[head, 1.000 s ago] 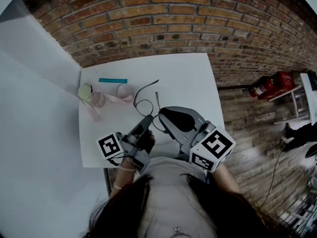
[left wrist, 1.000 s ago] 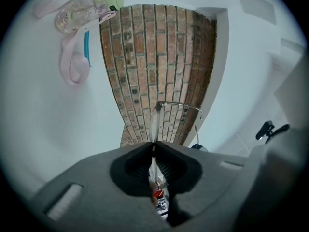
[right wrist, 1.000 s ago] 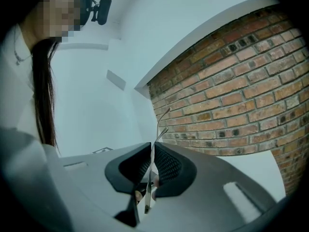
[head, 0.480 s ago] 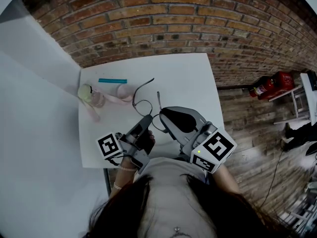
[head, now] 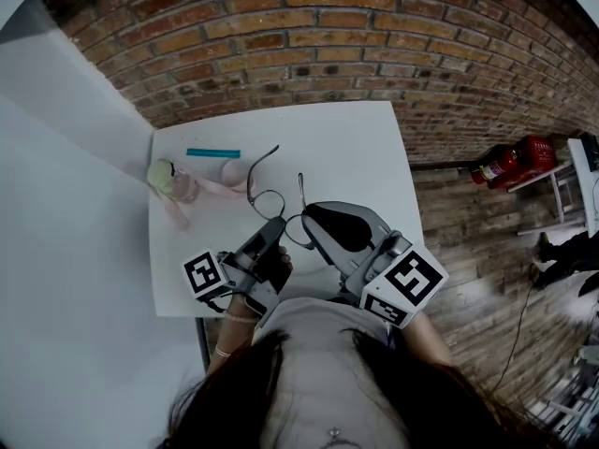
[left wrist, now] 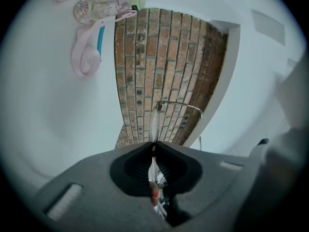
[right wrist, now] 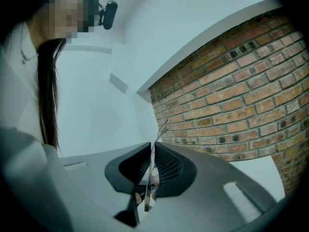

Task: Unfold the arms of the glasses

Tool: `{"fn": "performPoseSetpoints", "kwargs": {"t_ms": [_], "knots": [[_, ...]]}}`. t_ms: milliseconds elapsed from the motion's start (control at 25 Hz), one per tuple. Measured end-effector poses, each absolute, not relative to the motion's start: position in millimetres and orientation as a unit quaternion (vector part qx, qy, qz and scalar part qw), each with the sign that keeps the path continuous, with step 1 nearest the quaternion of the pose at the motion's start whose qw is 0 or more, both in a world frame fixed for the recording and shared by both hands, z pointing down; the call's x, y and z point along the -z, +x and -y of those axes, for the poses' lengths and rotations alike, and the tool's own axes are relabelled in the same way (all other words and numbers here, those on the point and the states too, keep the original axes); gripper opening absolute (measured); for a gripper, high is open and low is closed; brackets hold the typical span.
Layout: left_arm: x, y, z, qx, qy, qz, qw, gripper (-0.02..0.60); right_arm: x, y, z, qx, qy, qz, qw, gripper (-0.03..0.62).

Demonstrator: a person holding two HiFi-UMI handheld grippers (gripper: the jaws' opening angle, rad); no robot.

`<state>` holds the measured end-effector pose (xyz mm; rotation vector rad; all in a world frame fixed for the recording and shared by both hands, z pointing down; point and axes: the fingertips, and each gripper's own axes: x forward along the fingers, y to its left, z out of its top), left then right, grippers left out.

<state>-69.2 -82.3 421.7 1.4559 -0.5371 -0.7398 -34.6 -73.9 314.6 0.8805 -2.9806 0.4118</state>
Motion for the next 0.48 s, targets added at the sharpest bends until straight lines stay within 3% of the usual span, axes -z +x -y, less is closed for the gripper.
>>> {"fn": "performPoseSetpoints", "kwargs": {"t_ms": [480], "knots": [[-424.7,-70.3,82.6,0.340,0.625,0.233,0.663,0.021,-312.1,-30.8,71.9,-0.127,0.278,0.952,-0.003,0.029]]}}
